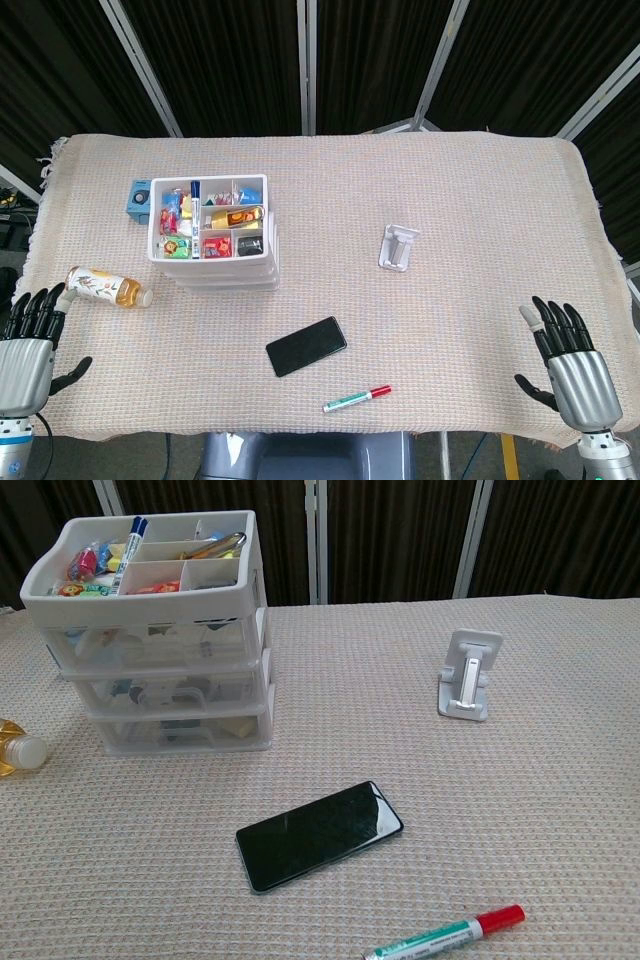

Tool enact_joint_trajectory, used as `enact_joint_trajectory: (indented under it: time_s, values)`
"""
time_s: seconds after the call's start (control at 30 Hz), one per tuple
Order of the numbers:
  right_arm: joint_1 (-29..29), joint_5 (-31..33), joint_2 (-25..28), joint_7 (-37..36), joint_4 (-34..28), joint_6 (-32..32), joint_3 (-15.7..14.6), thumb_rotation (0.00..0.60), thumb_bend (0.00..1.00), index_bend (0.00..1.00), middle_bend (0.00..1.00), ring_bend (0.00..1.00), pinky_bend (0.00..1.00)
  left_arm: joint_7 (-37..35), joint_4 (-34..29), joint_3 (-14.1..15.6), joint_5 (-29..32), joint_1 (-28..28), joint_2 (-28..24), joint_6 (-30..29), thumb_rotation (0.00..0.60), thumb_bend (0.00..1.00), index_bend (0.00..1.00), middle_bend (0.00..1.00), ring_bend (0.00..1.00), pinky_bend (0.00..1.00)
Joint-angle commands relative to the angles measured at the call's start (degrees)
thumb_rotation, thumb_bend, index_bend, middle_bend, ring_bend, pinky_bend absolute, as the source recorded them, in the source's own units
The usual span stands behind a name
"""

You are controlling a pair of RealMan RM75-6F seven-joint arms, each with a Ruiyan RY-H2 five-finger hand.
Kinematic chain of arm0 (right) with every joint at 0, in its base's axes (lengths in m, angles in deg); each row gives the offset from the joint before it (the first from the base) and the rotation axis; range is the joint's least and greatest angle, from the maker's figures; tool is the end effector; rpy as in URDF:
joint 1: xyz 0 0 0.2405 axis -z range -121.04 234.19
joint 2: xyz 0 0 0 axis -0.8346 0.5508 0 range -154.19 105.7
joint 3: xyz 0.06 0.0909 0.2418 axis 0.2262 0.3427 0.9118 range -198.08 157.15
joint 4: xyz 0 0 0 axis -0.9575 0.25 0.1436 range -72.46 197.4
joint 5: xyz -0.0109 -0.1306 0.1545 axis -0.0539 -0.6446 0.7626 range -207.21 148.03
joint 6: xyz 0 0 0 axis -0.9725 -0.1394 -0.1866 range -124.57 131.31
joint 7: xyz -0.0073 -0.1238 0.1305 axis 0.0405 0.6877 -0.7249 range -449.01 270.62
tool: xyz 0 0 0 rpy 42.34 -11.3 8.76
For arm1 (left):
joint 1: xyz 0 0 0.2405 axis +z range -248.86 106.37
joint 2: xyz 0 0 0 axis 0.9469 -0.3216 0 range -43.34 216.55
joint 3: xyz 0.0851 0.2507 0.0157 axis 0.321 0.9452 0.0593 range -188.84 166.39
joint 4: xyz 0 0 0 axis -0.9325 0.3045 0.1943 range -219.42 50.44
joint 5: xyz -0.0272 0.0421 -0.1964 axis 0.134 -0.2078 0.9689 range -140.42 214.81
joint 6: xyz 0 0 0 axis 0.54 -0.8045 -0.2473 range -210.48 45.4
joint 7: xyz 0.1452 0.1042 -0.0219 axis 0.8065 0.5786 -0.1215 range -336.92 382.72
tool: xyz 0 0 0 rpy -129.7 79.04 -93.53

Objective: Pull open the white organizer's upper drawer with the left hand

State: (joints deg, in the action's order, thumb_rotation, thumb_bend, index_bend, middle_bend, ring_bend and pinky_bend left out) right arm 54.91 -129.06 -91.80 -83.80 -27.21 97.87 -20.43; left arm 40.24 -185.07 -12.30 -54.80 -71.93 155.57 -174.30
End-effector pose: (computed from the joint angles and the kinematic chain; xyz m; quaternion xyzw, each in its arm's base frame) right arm -0.2855 -0.1856 0.1567 0.6378 -0.2975 0.4290 0.5662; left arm -0.2737 0.1868 0.1439 -0.6031 -0.3400 -0.3905 0.6068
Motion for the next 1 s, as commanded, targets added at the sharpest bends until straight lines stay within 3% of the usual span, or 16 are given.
enact_joint_trajectory:
  time_s: [0.03, 0.7, 0.73, 0.8, 0.83, 0.87, 1.0]
  values:
    - [0.0, 0.0, 0.0, 0.0, -0.1, 0.0, 0.0, 0.600, 0.00, 0.00, 0.00, 0.00, 0.00, 0.1, 0.0, 0.0, 0.0, 0.0, 0.0, 0.1, 0.600, 0.18, 0.00, 0.00, 0.00, 0.00]
    - [0.0, 1.0, -0.1, -0.7, -0.3, -0.8, 0.1, 0.600, 0.00, 0.00, 0.00, 0.00, 0.00, -0.4, -0.5, -0.1, 0.2, -0.8, -0.1, 1.4, 0.600, 0.20, 0.00, 0.00, 0.00, 0.00]
    - [0.1, 1.0, -0.1, -0.7, -0.2, -0.7, 0.1, 0.600, 0.00, 0.00, 0.00, 0.00, 0.00, -0.4, -0.4, -0.2, -0.1, -0.9, 0.1, 1.2, 0.600, 0.21, 0.00, 0.05, 0.07, 0.05]
    - [0.2, 1.1, 0.0, -0.8, -0.2, -0.8, 0.0, 0.600, 0.00, 0.00, 0.00, 0.00, 0.00, -0.7, 0.0, -0.7, -0.8, -1.0, 1.0, 0.3, 0.600, 0.27, 0.00, 0.33, 0.35, 0.27]
    - [0.2, 1.1, 0.1, -1.0, -0.3, -0.8, 0.0, 0.600, 0.00, 0.00, 0.00, 0.00, 0.00, -1.1, 0.5, -1.1, -1.2, -1.0, 1.8, -0.4, 0.600, 0.32, 0.00, 0.54, 0.55, 0.42]
    - [0.2, 1.2, 0.1, -1.2, -0.4, -0.7, 0.0, 0.600, 0.00, 0.00, 0.00, 0.00, 0.00, -1.7, 0.7, -1.4, -1.4, -1.1, 2.4, -1.0, 0.600, 0.36, 0.00, 0.69, 0.69, 0.52]
    - [0.3, 1.4, 0.3, -1.5, -0.6, -0.6, 0.1, 0.600, 0.00, 0.00, 0.00, 0.00, 0.00, -7.6, 0.7, -1.5, -1.1, -1.9, 4.8, 0.1, 0.600, 0.45, 0.00, 0.83, 0.81, 0.67]
